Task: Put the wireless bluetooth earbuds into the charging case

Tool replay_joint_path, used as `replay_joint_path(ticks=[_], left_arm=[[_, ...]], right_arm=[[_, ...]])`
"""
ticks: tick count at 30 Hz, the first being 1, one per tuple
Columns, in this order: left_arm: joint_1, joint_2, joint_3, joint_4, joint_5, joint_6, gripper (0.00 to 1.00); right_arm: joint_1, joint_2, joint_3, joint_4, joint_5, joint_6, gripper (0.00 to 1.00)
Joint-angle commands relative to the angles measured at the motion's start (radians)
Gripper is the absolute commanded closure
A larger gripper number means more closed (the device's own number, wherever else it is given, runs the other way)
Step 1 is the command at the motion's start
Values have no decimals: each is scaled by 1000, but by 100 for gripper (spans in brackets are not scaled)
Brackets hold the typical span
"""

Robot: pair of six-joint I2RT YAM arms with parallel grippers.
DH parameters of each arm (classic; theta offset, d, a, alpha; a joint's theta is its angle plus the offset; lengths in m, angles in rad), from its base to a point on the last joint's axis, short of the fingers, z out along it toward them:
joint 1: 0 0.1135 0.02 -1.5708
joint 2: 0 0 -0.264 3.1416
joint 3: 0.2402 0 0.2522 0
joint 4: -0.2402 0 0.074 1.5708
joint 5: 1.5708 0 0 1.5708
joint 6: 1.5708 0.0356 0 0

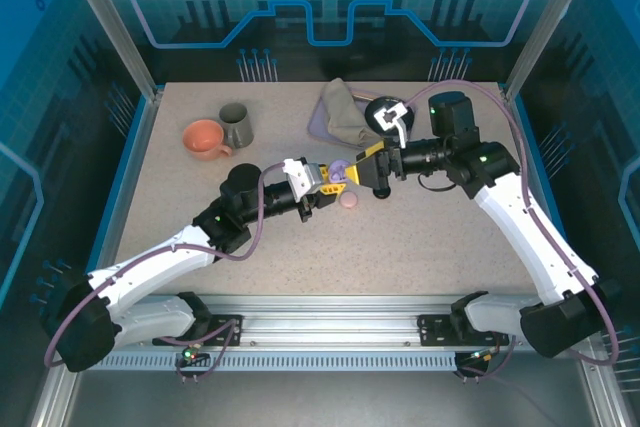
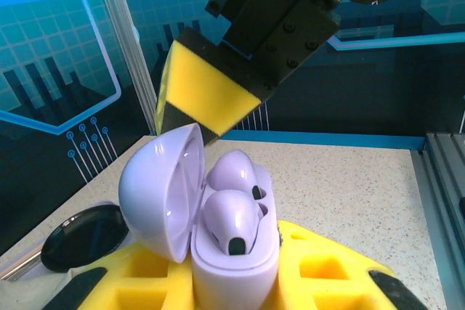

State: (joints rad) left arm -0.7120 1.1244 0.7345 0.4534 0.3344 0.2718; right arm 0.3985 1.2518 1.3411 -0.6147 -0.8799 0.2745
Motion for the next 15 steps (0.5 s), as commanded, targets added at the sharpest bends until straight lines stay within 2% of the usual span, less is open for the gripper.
replay_joint_path(ticks=[1,15], left_arm=[[-9,-11,38,16,32,25,100],[-8,-8,40,-6,14,21,100]], right_arm=[[30,21,49,-29,-61,-29,2],[60,51,90,-28,-103,-41,16]])
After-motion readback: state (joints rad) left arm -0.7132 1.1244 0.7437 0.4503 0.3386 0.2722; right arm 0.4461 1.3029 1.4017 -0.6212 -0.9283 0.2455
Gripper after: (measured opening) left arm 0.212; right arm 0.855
